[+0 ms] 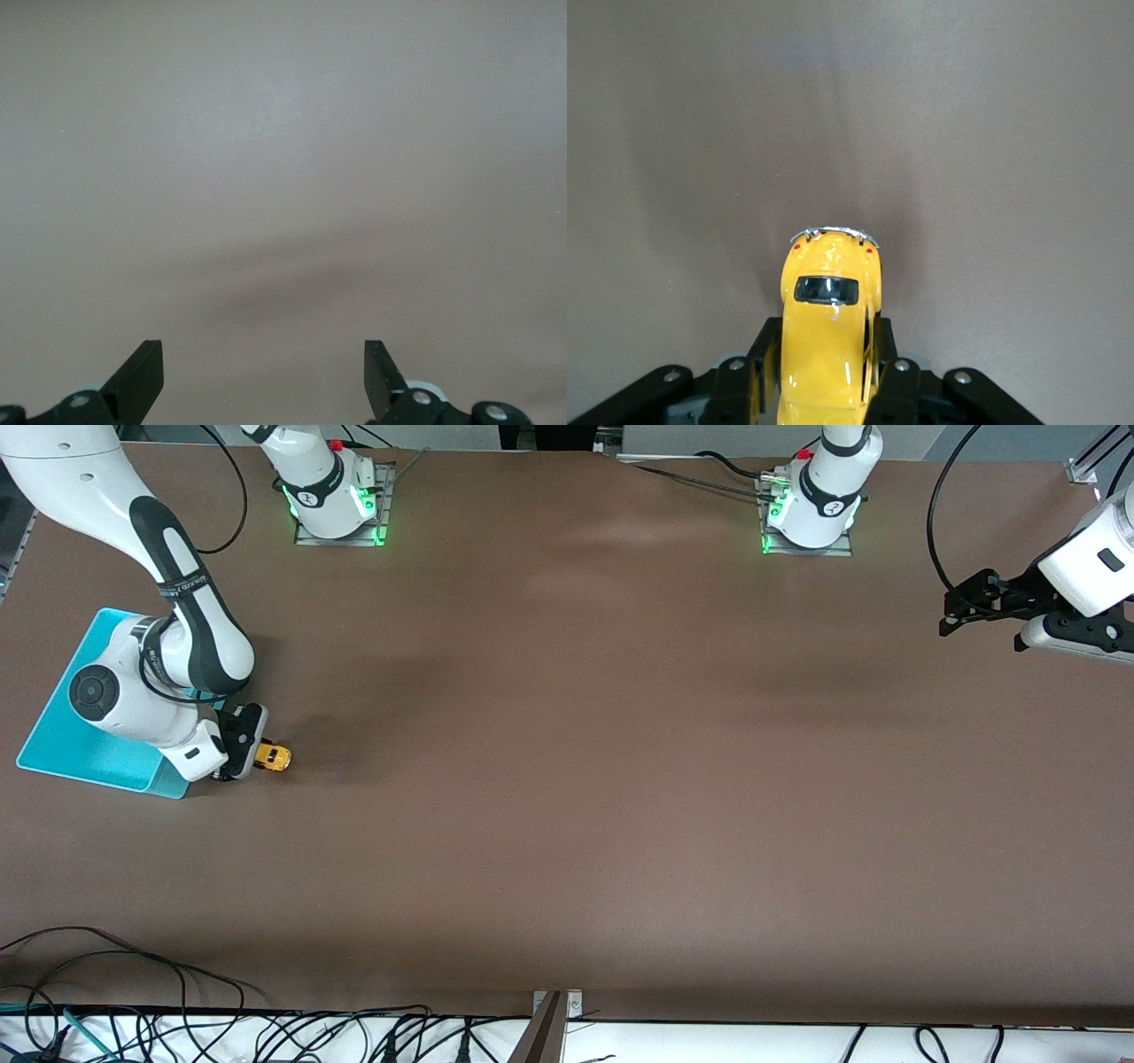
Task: Wind up and store yellow beetle car
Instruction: 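Lift the car with the right gripper and carry it over the bin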
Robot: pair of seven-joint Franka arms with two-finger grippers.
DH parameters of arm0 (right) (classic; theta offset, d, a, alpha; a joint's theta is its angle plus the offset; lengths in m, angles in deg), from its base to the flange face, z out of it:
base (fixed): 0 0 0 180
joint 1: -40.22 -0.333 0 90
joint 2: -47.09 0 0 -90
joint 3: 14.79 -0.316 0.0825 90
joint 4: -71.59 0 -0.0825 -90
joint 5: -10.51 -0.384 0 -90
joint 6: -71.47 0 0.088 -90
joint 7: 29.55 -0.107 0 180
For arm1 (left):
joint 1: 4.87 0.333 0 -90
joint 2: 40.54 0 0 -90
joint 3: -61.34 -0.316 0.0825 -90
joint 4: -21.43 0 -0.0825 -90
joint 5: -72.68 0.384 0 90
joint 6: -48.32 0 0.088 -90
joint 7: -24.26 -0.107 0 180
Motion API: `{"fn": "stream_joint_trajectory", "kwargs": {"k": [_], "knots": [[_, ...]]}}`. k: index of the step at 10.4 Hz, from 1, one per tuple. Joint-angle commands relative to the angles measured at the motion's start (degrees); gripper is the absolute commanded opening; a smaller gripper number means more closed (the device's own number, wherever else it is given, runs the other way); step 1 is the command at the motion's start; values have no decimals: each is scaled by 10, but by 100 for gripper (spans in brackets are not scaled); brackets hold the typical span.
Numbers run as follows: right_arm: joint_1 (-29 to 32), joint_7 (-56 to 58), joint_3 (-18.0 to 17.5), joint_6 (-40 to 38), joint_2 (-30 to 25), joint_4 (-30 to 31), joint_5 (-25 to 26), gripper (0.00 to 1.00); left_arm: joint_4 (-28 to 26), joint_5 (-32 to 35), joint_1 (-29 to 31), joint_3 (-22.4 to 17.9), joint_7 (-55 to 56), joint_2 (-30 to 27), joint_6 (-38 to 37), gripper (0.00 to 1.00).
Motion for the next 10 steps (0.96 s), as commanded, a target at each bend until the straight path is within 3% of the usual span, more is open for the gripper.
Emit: {"fn": "stream_joint_trajectory", "kwargs": {"k": [1,6,10], "knots": [[7,11,-6,-38,-38,4,-2,0,21,15,-6,2,9,6,-15,100],[7,10,-12,-161,-118,-4,6,0,56,15,-7,2,7,32,-19,100],[10,72,-7,-252,-209,-4,65,0,56,15,-7,2,8,32,-20,100]]}}
